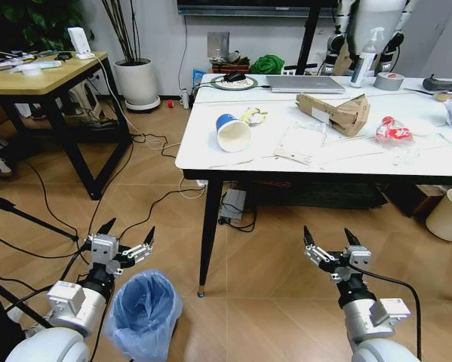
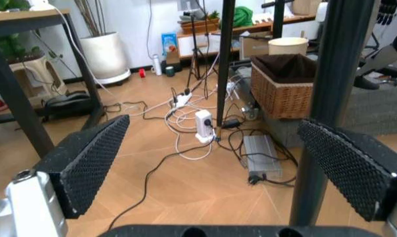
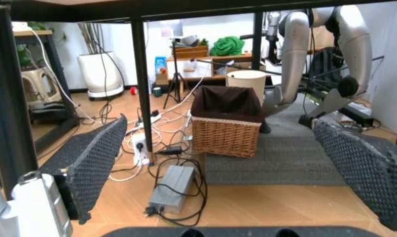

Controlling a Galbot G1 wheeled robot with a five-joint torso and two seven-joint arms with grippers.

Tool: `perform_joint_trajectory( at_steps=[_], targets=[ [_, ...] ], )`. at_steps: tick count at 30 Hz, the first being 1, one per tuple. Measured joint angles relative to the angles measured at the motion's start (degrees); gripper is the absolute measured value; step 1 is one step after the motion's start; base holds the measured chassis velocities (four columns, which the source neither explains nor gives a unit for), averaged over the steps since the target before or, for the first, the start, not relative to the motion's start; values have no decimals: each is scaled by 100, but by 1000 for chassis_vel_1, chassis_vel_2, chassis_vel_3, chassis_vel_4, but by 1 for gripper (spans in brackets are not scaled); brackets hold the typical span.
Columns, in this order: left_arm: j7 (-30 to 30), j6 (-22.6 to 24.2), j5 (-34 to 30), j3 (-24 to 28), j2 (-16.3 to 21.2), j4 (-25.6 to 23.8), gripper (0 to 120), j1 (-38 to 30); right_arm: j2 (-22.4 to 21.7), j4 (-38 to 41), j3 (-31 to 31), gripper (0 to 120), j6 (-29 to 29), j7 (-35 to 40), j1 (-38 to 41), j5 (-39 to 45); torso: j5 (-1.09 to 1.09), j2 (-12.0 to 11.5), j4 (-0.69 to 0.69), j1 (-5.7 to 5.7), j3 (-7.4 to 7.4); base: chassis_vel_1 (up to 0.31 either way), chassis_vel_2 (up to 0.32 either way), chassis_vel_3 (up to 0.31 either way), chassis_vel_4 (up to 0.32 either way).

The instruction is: Pick up the trash bin and place the trash from the table into it.

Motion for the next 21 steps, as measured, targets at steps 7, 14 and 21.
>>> perform_joint_trajectory(
  at_steps=[7, 14, 21],
  targets=[
    [21, -68, 96, 25, -44, 78, 100, 28, 46, 1, 13, 100, 1, 42, -5, -32, 0, -133, 0, -42, -93, 0, 0, 0, 0],
    [86, -137, 256, 10, -110, 92, 100, 105, 88, -81, -54, 100, 21, 88, 6, -76, 0, -385, 0, -118, -268, 0, 0, 0, 0],
    [75, -137, 246, 14, -123, 92, 100, 130, 132, -140, -71, 100, 5, 281, 10, -126, 0, -566, 0, -180, -386, 0, 0, 0, 0]
  ],
)
